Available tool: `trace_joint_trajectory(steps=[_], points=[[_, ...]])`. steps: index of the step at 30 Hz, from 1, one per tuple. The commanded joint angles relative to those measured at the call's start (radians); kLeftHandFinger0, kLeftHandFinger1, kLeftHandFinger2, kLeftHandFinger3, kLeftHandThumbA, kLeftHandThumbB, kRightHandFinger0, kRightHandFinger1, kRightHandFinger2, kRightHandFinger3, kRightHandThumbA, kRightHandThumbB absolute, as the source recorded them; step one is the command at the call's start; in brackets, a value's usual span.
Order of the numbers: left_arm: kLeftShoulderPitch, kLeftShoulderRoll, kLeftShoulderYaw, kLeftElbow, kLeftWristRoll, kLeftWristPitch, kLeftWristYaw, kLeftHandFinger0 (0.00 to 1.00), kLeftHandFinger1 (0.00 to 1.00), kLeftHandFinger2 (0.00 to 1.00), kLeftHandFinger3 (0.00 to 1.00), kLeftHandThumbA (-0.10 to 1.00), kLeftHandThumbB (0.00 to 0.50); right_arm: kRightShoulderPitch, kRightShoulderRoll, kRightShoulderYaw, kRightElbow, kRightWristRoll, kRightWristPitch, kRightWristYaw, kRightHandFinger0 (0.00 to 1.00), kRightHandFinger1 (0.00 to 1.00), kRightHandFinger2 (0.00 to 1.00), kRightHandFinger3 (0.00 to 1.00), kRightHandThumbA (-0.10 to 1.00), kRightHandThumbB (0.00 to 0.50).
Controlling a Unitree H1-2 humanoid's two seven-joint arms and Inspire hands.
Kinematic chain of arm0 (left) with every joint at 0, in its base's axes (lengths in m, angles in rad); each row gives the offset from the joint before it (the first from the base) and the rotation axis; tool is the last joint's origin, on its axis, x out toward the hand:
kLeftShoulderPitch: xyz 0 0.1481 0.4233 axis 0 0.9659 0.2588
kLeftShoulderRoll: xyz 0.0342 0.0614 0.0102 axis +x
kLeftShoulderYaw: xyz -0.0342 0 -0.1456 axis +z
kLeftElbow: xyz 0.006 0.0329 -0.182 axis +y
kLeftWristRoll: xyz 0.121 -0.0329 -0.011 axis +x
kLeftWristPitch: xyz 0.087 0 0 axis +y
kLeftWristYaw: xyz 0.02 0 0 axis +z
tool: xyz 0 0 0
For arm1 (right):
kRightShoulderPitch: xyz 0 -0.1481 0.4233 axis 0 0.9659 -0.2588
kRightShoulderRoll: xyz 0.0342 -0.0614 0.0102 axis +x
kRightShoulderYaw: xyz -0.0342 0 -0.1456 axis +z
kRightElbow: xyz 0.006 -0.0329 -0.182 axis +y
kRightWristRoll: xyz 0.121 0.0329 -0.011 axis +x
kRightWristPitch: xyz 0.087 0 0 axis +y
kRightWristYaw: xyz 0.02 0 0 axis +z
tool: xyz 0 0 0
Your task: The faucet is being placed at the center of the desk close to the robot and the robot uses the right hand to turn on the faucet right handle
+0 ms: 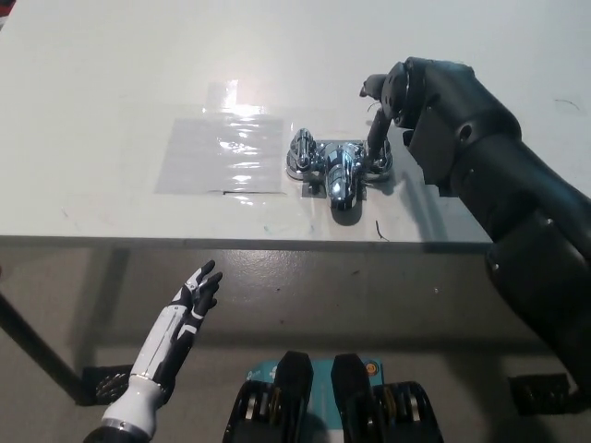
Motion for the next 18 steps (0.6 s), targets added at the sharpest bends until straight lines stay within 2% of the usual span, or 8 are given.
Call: trace_joint_trajectory(steps=[1, 3, 10, 11, 16, 18], points=[[-0.018, 0.008, 0.004, -0.042, -0.002, -0.003, -0.005, 1.0, 1.0, 1.0, 1.0, 0.95, 0.11, -0.036, 0.013, 0.003, 0.005, -0.029, -0.018, -0.035, 1.0, 1.0, 1.0, 1.0, 1.0, 0.39], [-0.02, 0.008, 0.005, -0.045, -0.003, 0.002, -0.006, 1.0, 1.0, 1.0, 1.0, 0.94, 0.096, -0.033, 0.01, 0.003, 0.007, -0.029, -0.026, -0.029, 1.0, 1.0, 1.0, 1.0, 1.0, 0.38], [-0.024, 0.009, 0.005, -0.046, 0.0, -0.003, -0.006, 1.0, 1.0, 1.0, 1.0, 0.95, 0.101, -0.031, -0.005, -0.006, 0.017, -0.022, -0.016, -0.017, 1.0, 1.0, 1.0, 1.0, 1.0, 0.374], [-0.026, 0.01, 0.007, -0.038, 0.0, -0.014, -0.004, 1.0, 1.0, 1.0, 1.0, 0.95, 0.103, -0.035, -0.009, -0.002, 0.023, -0.024, -0.027, 0.004, 1.0, 1.0, 1.0, 1.0, 1.0, 0.358], [-0.027, 0.01, 0.01, -0.043, -0.002, -0.001, -0.004, 1.0, 1.0, 1.0, 1.0, 0.96, 0.11, -0.041, -0.029, -0.035, 0.033, 0.002, 0.015, 0.023, 1.0, 1.0, 1.0, 1.0, 1.0, 0.384], [-0.025, 0.009, 0.01, -0.049, -0.004, 0.006, -0.006, 1.0, 1.0, 1.0, 1.0, 0.96, 0.107, -0.043, -0.042, -0.035, 0.036, -0.003, 0.02, 0.035, 1.0, 1.0, 1.0, 1.0, 1.0, 0.381]])
